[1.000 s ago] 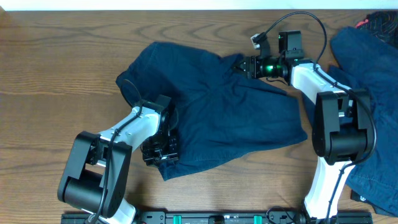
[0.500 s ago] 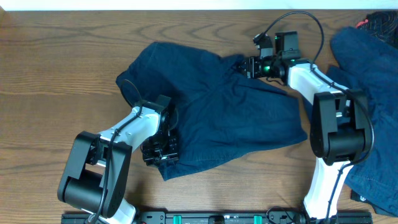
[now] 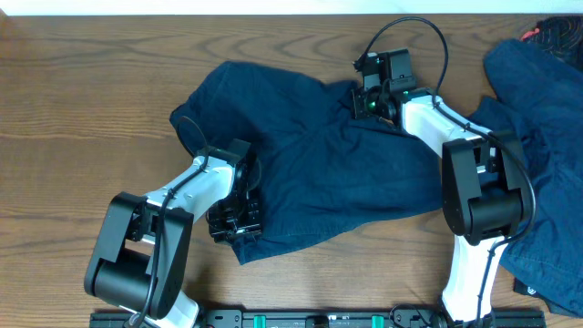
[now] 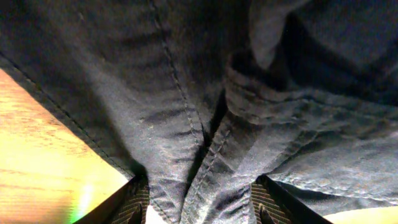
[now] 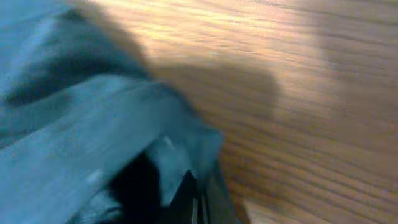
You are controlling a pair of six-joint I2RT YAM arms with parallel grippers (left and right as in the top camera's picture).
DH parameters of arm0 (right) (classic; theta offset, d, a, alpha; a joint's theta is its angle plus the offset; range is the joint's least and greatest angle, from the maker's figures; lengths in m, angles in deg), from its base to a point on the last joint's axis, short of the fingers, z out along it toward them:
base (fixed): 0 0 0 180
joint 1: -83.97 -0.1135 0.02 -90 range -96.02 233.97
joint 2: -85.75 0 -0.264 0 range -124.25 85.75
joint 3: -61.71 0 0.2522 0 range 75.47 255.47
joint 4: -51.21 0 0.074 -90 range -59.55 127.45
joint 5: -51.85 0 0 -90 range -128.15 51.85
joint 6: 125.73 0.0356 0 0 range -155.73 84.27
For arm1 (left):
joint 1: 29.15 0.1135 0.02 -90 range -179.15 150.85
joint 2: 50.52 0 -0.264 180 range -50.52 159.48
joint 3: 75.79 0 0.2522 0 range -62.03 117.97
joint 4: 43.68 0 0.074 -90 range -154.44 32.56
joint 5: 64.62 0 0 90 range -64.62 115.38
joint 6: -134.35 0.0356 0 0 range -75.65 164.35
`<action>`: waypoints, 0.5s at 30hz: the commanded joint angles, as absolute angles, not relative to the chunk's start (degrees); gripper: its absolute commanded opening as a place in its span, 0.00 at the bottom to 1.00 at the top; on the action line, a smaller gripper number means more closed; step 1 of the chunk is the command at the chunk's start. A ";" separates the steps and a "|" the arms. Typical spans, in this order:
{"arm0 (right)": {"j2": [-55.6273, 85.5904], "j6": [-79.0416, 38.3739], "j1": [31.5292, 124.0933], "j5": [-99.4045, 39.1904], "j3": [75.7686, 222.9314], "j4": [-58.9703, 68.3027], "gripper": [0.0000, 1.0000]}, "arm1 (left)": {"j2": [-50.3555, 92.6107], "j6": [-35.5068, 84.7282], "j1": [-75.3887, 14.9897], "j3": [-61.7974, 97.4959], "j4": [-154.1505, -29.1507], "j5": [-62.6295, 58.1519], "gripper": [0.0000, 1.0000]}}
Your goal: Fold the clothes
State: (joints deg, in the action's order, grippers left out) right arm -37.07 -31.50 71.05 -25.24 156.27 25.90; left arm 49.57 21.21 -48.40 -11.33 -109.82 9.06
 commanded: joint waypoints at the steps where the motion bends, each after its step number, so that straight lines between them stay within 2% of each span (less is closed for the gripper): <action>1: -35.04 -28.05 71.94 -38.93 156.49 25.86 0.01 | 49.88 21.12 -48.48 -11.57 -109.37 10.02 0.54; 7: -25.55 -32.29 74.39 -54.97 158.19 26.34 0.01 | 49.88 21.12 -48.48 -11.57 -109.37 10.02 0.54; 12: -20.83 -37.75 74.98 -55.32 159.07 24.20 0.01 | 49.88 21.12 -48.48 -11.57 -109.13 10.02 0.54; 15: -20.83 -38.69 74.61 -55.32 159.02 18.58 0.05 | 49.88 21.12 -48.48 -11.57 -108.97 10.02 0.54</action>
State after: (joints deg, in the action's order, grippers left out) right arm -20.66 -35.90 74.04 -50.47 158.41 20.48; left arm 49.44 21.21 -48.42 -11.31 -109.23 8.80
